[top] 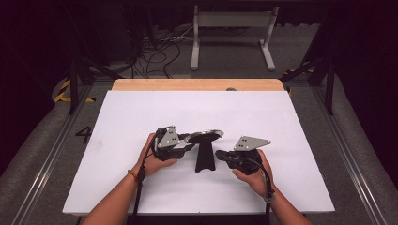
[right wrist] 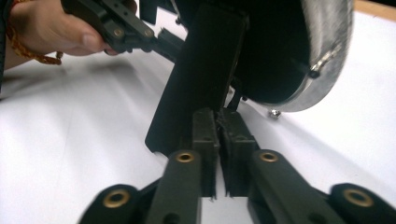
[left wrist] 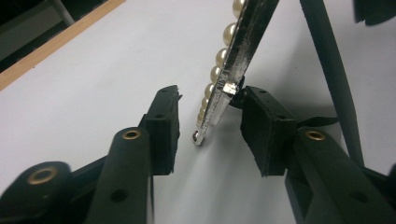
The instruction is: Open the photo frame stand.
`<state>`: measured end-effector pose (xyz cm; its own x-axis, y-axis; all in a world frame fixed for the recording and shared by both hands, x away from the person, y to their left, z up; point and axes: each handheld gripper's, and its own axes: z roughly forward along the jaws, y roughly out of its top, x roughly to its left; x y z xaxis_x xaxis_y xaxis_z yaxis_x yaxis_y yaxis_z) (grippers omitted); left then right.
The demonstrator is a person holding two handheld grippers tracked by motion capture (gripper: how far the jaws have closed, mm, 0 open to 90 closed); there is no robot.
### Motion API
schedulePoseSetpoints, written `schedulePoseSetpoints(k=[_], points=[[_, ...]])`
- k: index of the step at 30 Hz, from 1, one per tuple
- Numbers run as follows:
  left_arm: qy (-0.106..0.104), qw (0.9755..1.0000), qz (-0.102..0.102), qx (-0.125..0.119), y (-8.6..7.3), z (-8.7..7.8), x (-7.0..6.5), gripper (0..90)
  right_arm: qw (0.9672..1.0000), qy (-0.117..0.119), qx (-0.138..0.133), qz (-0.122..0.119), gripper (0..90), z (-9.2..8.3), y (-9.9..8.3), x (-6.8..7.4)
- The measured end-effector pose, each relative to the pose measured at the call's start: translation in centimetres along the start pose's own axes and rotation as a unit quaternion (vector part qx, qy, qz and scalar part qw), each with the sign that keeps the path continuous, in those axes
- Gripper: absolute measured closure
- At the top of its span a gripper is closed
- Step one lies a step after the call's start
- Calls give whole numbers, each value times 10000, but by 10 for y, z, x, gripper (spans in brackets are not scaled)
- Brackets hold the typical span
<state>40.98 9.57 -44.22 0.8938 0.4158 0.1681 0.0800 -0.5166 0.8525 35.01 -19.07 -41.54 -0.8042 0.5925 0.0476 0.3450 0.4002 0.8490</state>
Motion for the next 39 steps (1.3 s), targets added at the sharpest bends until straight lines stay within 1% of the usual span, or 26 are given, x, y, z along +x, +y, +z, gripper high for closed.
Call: schedulePoseSetpoints(k=[2, 4, 5, 8, 9, 12, 14, 15, 16, 18, 21, 22, 23, 25, 26, 27, 29, 30, 32, 34, 35, 36, 37, 39], points=[[1, 10000, 14, 28, 0, 0, 0, 621, 10000, 44, -75, -13, 900, -2, 1, 3], [0, 10000, 14, 51, -1, 1, 0, 706, 9999, 55, -130, -79, 900, -4, 3, 7], [20, 10000, 48, 83, 0, 2, 0, 745, 9997, 65, -173, -139, 900, -4, 4, 11], [45, 9999, 83, 119, 0, 3, -1, 750, 9996, 88, -228, -172, 900, -2, 5, 17], [57, 9999, 91, 131, 0, 3, -1, 751, 9995, 64, -229, -196, 900, -1, 6, 20], [49, 9999, 70, 110, -1, 4, -1, 750, 9994, 83, -260, -225, 900, 5, 9, 27], [60, 9999, 44, 133, -1, 6, -1, 746, 9994, 76, -225, -271, 900, 10, 9, 32], [60, 9999, 44, 133, -1, 6, -1, 743, 9994, 76, -225, -271, 900, 10, 9, 32], [84, 9999, -2, 142, -1, 8, -2, 743, 9993, 68, -213, -307, 900, 13, 9, 35], [95, 9998, -16, 197, -2, 11, -3, 734, 9992, 75, -168, -368, 900, 20, 7, 42], [115, 9997, -46, 195, -2, 14, -3, 731, 9989, 20, -127, -442, 900, 30, 5, 50], [123, 9997, 4, 230, -2, 14, -3, 735, 9989, 1, -114, -458, 900, 36, 4, 55], [123, 9997, 4, 230, -2, 14, -3, 737, 9989, 1, -114, -458, 900, 36, 4, 55], [106, 9996, 27, 247, -2, 14, -3, 740, 9989, 5, -80, -469, 900, 43, 3, 59], [106, 9996, 37, 253, -2, 14, -3, 742, 9988, 9, -32, -496, 900, 50, 3, 63], [115, 9996, 49, 255, -1, 14, -3, 742, 9988, 9, -32, -496, 900, 50, 3, 63], [122, 9996, 67, 262, -1, 14, -3, 744, 9982, -50, 14, -594, 900, 55, 2, 69], [121, 9995, 62, 280, -1, 14, -4, 745, 9981, -59, 49, -609, 900, 57, 1, 70], [144, 9994, 62, 303, -1, 14, -4, 745, 9978, -160, 134, -635, 900, 61, 1, 73], [171, 9993, 68, 318, 0, 14, -5, 745, 9978, -206, 202, -605, 900, 65, 0, 74], [176, 9993, 69, 325, 0, 14, -5, 745, 9975, -284, 246, -599, 900, 67, -1, 75], [169, 9993, 61, 322, 0, 14, -5, 745, 9974, -291, 274, -596, 900, 68, -1, 75], [172, 9993, 68, 326, 0, 14, -5, 745, 9968, -298, 347, -659, 900, 71, -2, 77], [174, 9992, 87, 340, 0, 14, -5, 745, 9949, -431, 448, -788, 900, 73, -3, 80]])
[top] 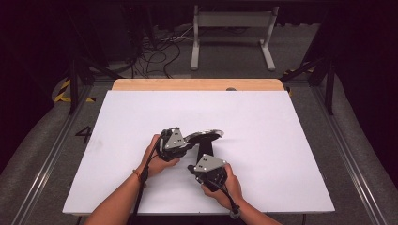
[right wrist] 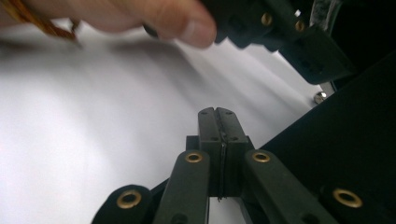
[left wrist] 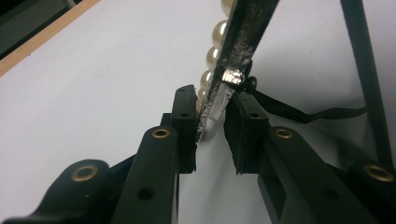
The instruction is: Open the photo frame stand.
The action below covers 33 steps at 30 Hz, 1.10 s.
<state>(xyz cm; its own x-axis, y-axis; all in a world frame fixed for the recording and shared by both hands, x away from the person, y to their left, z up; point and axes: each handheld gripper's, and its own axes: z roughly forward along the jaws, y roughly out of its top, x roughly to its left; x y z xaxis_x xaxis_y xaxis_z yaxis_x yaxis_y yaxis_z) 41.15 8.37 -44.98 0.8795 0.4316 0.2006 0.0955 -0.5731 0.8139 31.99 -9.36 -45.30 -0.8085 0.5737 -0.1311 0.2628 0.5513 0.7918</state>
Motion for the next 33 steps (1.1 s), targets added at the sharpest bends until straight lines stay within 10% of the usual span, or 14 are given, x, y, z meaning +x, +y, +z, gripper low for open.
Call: schedulePoseSetpoints(k=[14, 20, 33], points=[[56, 9999, 82, 138, 0, -3, -2, 761, 9994, -276, 164, 132, 900, -1, -4, -1], [47, 9999, 73, 100, 0, -2, -1, 760, 9995, -58, -164, 255, 900, -2, -1, -3], [108, 9996, 149, 201, 3, -2, -5, 769, 9979, -622, 154, -27, 900, 7, 2, 3]])
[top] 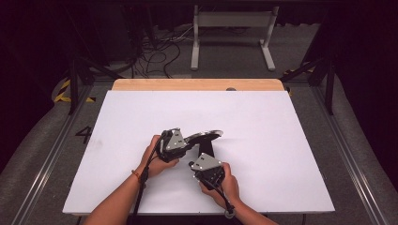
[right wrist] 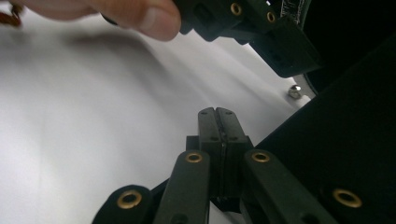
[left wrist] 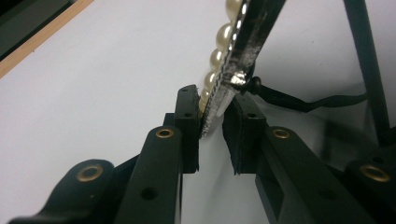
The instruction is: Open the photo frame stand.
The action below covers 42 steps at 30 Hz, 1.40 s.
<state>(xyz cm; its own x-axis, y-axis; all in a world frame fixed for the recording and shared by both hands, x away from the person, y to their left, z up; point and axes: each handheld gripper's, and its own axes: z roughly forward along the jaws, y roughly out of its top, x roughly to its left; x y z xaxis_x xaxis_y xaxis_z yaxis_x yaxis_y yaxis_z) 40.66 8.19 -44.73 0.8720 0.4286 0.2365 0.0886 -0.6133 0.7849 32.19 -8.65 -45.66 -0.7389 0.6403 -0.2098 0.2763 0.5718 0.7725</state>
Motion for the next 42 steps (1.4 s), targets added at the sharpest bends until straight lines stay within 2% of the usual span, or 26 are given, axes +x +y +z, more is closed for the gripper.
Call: schedulePoseSetpoints(k=[2, 4, 14, 16, 18, 20, 23, 26, 34, 42], points=[[-4, 10000, 83, 51, 1, -1, -1, 781, 9998, -131, 71, -105, 900, -1, -1, 0], [29, 10000, 73, 48, 1, 0, -3, 790, 9996, -221, 132, -67, 900, -1, -4, -2], [9, 10000, 3, -12, 2, 0, -4, 786, 9999, -34, 122, 23, 900, -7, -9, -12], [-60, 9999, -59, -86, 1, 1, -3, 775, 9999, 10, 136, 25, 900, -8, -10, -14], [-59, 9999, -93, -121, 0, 1, -2, 726, 9999, 40, 135, 41, 900, -8, -10, -14], [-68, 9996, -139, -226, 0, 1, -2, 727, 9998, 104, 132, 70, 900, -8, -11, -15], [-64, 9994, -95, -327, 0, 1, -3, 753, 9997, 133, 187, 56, 900, -6, -12, -15], [61, 9997, 78, -229, 3, 0, -6, 779, 9997, 151, 181, 50, 900, -6, -12, -15], [140, 9993, 330, -64, 6, -2, -13, 786, 9994, 160, 232, 216, 900, -9, -16, -25], [108, 9994, 338, 6, 8, -4, -17, 782, 9990, 234, 240, 309, 900, -13, -20, -35]])
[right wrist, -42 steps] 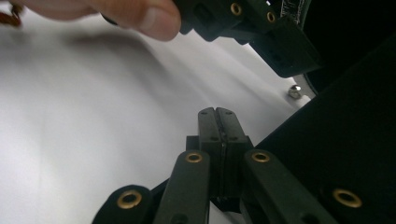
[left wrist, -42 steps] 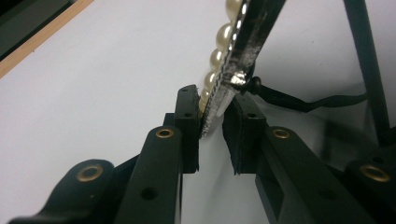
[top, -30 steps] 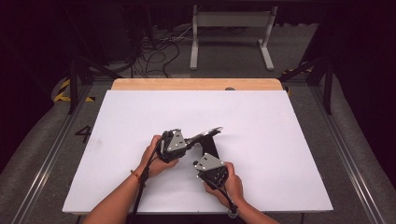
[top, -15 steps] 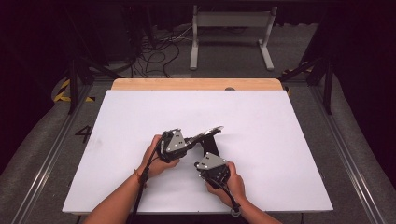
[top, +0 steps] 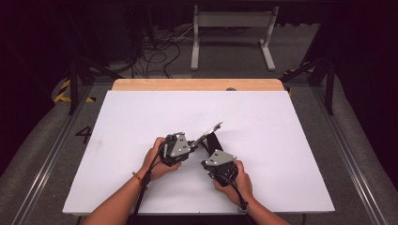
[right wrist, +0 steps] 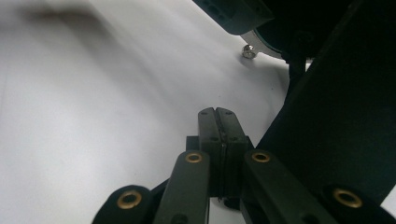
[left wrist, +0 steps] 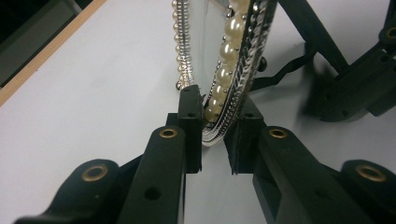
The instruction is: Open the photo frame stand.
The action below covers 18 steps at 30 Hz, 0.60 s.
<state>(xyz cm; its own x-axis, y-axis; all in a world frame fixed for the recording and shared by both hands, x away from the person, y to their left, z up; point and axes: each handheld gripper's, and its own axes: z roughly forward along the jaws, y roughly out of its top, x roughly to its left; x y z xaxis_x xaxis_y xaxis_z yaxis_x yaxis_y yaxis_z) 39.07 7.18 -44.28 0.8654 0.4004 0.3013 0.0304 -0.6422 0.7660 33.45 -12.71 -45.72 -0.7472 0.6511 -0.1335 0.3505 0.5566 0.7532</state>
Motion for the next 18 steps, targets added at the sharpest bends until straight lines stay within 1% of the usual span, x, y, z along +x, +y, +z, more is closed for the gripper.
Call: schedulePoseSetpoints(k=[3, 6, 7, 8, 10, 11, 15, 16, 17, 18], points=[[-19, 10000, -4, 28, 1, -2, -3, 782, 10000, 71, 1, 15, 900, -2, -1, -3], [-36, 10000, -2, 16, 2, -2, -3, 777, 10000, 79, 5, 19, 900, -2, -2, -5], [-50, 10000, -5, 7, 2, -1, -3, 774, 9999, 124, -3, 19, 900, -3, -2, -7], [-103, 9999, -92, -34, 1, -1, -2, 769, 9999, 126, -12, 34, 900, -3, -3, -7], [-151, 9997, -166, -63, 0, 0, -2, 759, 9999, 126, -6, 5, 900, -3, -3, -8], [-131, 9998, -158, -49, -1, 0, -1, 749, 9999, 127, -13, 16, 900, -3, -3, -8], [-163, 9993, -350, 19, -5, 7, 1, 634, 9999, 144, -24, 33, 900, -3, -3, -8], [-185, 9991, -393, -2, -6, 9, 2, 624, 9999, 147, -26, 33, 900, -3, -3, -8], [-185, 9991, -393, -2, -6, 9, 2, 619, 9999, 147, -26, 33, 900, -3, -3, -8], [-216, 9988, -446, -55, -7, 10, 3, 619, 9999, 145, -27, 32, 900, -3, -3, -8]])
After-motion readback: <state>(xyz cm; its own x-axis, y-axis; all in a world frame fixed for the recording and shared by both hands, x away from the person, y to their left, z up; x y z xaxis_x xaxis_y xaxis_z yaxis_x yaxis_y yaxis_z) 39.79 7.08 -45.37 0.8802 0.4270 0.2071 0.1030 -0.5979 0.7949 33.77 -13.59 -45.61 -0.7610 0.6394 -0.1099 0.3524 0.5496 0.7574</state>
